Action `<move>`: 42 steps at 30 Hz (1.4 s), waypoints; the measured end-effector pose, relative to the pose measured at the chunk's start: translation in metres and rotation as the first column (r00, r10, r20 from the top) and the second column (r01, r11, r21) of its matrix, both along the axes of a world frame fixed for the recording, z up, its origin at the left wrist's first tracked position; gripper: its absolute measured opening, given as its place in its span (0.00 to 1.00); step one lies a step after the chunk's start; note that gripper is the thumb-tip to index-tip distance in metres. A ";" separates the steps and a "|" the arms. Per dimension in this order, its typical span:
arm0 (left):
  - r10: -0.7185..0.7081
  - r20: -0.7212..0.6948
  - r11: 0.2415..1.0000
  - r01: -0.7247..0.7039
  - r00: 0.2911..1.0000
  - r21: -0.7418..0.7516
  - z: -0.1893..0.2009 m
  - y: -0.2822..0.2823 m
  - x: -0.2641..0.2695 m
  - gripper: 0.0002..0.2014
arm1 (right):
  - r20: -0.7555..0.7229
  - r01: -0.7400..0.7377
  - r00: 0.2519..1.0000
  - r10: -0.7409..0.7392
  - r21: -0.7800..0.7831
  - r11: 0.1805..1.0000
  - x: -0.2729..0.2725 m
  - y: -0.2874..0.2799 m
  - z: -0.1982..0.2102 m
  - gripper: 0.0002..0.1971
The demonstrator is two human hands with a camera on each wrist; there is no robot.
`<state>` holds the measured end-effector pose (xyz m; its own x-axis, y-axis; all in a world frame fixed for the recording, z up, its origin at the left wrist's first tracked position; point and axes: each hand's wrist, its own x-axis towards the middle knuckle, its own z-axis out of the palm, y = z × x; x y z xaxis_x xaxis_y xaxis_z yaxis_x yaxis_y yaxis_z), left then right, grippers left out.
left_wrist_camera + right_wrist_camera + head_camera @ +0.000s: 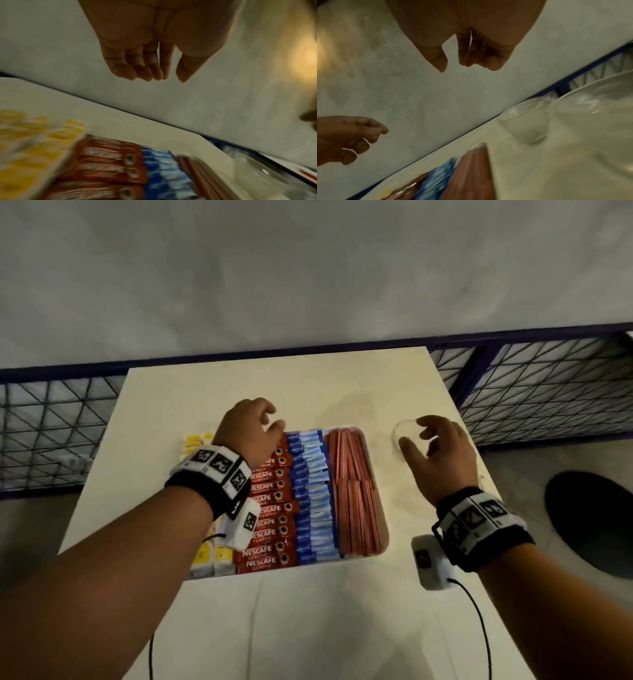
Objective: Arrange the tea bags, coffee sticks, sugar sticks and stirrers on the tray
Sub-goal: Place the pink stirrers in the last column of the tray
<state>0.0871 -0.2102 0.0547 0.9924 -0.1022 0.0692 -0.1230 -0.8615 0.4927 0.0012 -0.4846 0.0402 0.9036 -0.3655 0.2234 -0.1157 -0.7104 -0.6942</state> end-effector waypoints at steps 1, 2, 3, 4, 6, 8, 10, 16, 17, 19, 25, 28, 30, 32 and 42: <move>-0.100 -0.007 0.995 0.100 0.995 0.002 0.000 -0.023 0.003 0.16 | -0.019 0.034 0.999 -0.034 -0.004 0.999 -0.004 -0.019 -0.001 0.23; -0.187 -0.019 0.982 0.187 0.982 0.001 -0.002 -0.045 0.005 0.18 | -0.049 0.060 0.997 -0.061 -0.011 0.998 -0.009 -0.039 -0.005 0.28; -0.262 -0.036 0.965 0.262 0.965 -0.004 -0.004 -0.066 0.007 0.20 | -0.095 0.070 0.993 -0.073 -0.025 0.997 -0.015 -0.057 -0.012 0.34; -0.324 -0.056 0.946 0.324 0.945 -0.011 -0.007 -0.087 0.009 0.22 | -0.162 0.062 0.984 -0.069 -0.050 0.997 -0.022 -0.074 -0.019 0.40; -0.407 -0.111 0.913 0.408 0.907 -0.014 -0.012 -0.122 0.012 0.26 | -0.311 0.006 0.950 -0.028 -0.072 0.997 -0.035 -0.097 -0.034 0.51; -0.468 -0.162 0.880 0.475 0.869 0.009 -0.019 -0.153 0.017 0.30 | -0.405 -0.029 0.914 0.021 -0.013 1.000 -0.046 -0.112 -0.049 0.57; -0.511 -0.203 0.848 0.529 0.835 0.043 -0.027 -0.178 0.021 0.34 | -0.435 -0.031 0.899 0.058 0.069 0.997 -0.051 -0.119 -0.062 0.60; -0.524 -0.333 0.797 0.590 0.784 0.133 -0.054 -0.228 0.032 0.43 | -0.480 -0.096 0.868 0.128 0.092 0.991 -0.049 -0.129 -0.074 0.55; -0.522 -0.345 0.792 0.593 0.780 0.144 -0.056 -0.233 0.032 0.44 | -0.478 -0.122 0.867 0.144 0.077 0.990 -0.047 -0.130 -0.074 0.54; -0.526 -0.349 0.787 0.599 0.776 0.148 -0.058 -0.237 0.033 0.43 | -0.459 -0.160 0.871 0.176 0.075 0.984 -0.045 -0.127 -0.075 0.53; -0.550 -0.382 0.771 0.628 0.743 0.111 -0.051 -0.219 0.036 0.42 | -0.387 -0.231 0.883 0.266 0.135 0.964 -0.047 -0.095 -0.080 0.52; -0.552 -0.395 0.774 0.627 0.734 0.083 -0.050 -0.204 0.034 0.41 | -0.380 -0.244 0.881 0.282 0.146 0.959 -0.048 -0.076 -0.081 0.52; -0.555 -0.395 0.774 0.628 0.732 0.077 -0.050 -0.197 0.031 0.40 | -0.357 -0.254 0.888 0.290 0.146 0.956 -0.048 -0.065 -0.081 0.51; -0.561 -0.395 0.765 0.638 0.727 0.086 -0.048 -0.191 0.027 0.39 | -0.342 -0.256 0.893 0.292 0.148 0.955 -0.048 -0.057 -0.081 0.50; -0.561 -0.410 0.764 0.640 0.719 0.078 -0.051 -0.180 0.025 0.34 | -0.363 -0.244 0.891 0.274 0.127 0.961 -0.049 -0.050 -0.082 0.50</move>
